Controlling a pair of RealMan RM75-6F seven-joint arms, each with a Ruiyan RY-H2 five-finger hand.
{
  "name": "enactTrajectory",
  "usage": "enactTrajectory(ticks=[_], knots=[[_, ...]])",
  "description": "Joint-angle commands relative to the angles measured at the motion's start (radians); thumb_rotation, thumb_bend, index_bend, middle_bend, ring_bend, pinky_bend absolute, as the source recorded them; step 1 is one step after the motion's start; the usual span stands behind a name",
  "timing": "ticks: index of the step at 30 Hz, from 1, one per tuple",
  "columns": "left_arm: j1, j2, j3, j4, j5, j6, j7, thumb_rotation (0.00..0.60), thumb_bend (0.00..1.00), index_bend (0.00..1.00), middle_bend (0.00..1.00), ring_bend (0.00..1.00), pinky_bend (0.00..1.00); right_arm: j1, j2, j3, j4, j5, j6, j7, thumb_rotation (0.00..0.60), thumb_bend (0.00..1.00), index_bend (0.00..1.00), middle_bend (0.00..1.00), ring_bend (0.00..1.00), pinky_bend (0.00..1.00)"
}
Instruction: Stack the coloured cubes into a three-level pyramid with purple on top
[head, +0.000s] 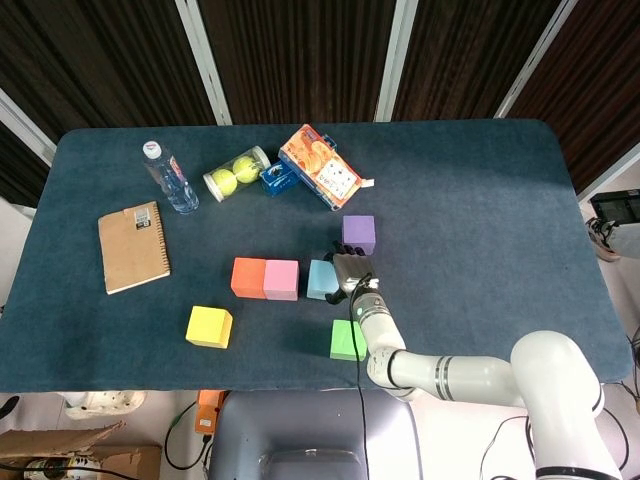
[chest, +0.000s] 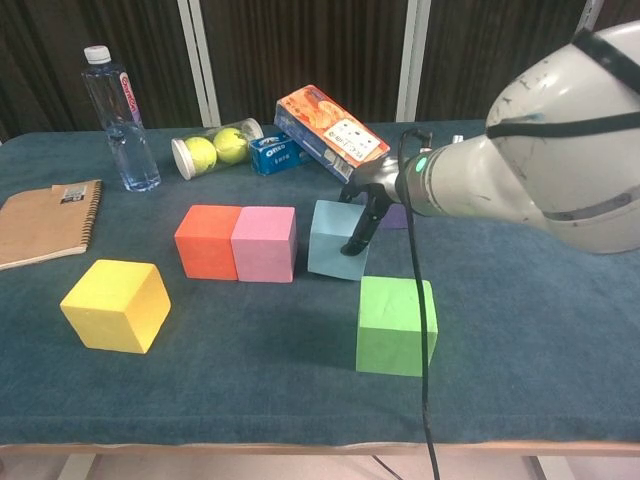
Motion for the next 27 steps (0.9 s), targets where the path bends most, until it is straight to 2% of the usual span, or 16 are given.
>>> enactTrajectory(ticks=[1,27], knots=[[0.0,0.001,-0.002,0.001,-0.001,-0.004,-0.002,0.6,0.06,0.06,0.0,0.0,0.09,0.01,-0.012,0.01,0.016,0.011,-0.01,-0.006,0.6,0.24,0.48,0.0,0.0,0.0],[0.001,0.008,-0.01,0.002,0.0,-0.022,-0.015,0.6,0.06,0.06,0.0,0.0,0.08,0.052,-0.089,0.044,0.104,0.029,-0.029,-0.039,0.6,0.24,0.46,0.0,0.0,0.0]])
